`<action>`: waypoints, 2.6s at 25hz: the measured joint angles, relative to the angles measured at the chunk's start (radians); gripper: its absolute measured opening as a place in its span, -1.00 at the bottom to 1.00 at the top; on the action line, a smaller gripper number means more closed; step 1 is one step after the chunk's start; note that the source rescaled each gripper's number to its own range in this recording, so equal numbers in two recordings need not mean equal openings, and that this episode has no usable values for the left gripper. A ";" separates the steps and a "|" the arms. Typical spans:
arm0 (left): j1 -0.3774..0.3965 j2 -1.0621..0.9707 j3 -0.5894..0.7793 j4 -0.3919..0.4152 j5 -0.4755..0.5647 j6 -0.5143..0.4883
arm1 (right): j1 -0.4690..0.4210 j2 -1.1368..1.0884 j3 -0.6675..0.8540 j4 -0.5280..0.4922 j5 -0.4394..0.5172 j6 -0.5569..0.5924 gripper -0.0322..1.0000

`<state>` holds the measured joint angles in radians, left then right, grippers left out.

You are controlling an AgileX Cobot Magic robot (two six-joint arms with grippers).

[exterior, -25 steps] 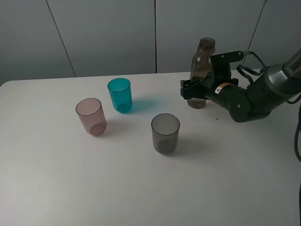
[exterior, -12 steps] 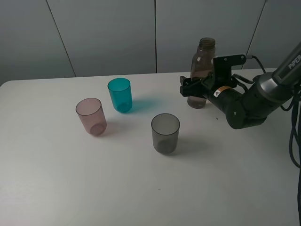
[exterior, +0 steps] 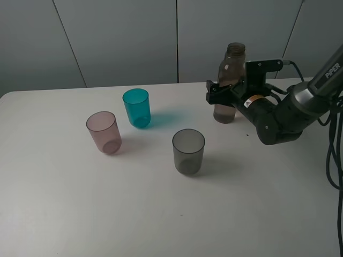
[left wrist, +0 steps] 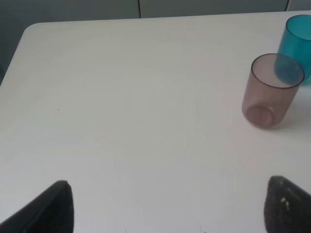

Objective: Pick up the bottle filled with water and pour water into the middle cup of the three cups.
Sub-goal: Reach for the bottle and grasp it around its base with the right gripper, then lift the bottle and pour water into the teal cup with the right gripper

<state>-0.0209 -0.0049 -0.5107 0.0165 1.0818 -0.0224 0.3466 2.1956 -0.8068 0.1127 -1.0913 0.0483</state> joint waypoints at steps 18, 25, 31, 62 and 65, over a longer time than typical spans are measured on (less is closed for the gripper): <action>0.000 0.000 0.000 0.000 0.000 0.000 | 0.000 0.040 -0.002 -0.017 -0.064 0.018 0.97; 0.000 0.000 0.000 0.000 0.000 0.000 | -0.004 0.040 -0.002 -0.021 -0.068 0.019 -0.88; 0.000 0.000 0.000 0.000 0.000 0.000 | -0.004 0.040 -0.002 -0.023 -0.064 0.019 -0.89; 0.000 0.000 0.000 0.000 0.000 0.000 | 0.272 -0.082 -0.368 0.459 0.422 -0.773 -0.92; 0.000 0.000 0.000 0.000 0.000 0.000 | 0.274 -0.068 -0.384 0.486 0.432 -0.801 -0.92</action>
<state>-0.0209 -0.0049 -0.5107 0.0165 1.0818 -0.0224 0.6202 2.1273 -1.1904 0.5986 -0.6596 -0.7528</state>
